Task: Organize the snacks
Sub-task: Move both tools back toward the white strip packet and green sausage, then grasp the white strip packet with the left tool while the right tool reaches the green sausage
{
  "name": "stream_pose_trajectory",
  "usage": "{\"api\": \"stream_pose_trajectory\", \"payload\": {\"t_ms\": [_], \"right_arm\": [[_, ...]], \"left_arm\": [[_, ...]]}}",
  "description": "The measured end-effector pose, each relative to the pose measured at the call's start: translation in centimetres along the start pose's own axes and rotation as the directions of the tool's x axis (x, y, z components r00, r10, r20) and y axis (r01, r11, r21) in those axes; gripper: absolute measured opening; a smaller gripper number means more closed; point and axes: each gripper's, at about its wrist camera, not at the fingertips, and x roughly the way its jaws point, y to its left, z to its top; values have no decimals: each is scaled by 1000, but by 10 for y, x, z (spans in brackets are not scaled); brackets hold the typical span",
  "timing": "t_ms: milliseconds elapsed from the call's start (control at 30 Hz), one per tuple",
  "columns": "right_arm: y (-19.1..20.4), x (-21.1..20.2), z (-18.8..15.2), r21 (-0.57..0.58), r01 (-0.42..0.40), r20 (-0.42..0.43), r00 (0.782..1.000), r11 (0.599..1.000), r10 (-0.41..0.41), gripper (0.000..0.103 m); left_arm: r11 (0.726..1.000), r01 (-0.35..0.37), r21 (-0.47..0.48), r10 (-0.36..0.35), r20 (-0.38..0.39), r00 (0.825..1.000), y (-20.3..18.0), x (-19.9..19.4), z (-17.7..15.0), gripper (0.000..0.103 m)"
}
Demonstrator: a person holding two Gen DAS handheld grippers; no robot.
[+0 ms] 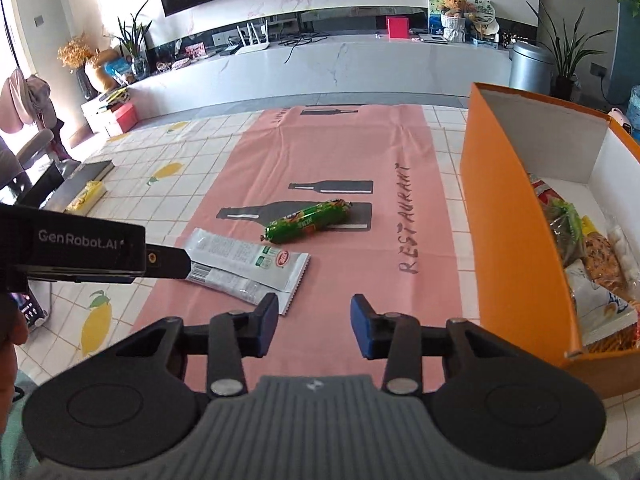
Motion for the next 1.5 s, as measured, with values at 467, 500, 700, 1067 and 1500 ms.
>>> {"api": "stream_pose_trajectory", "payload": {"t_ms": [467,500,700,1067,1500], "right_arm": [[-4,81,36,-116,40,-47,998,992,-46,30],[-4,86,37,-127,46,-49,997,991,-52,30],[-6,102,39,-156,40,-41,998,987,-47,30],[22,90,18,-237,-81,-49,996,968,71,31],[29,84,17,-158,-142,-78,988,977,131,32]], "left_arm": [[999,-9,-38,6,-92,996,18,41,8,68],[999,-4,-41,0,-101,995,19,43,8,67],[996,40,-81,-51,-135,990,27,52,4,66],[991,28,-133,-42,-102,994,43,48,9,66],[991,-45,-124,35,-78,996,41,50,11,84]]}}
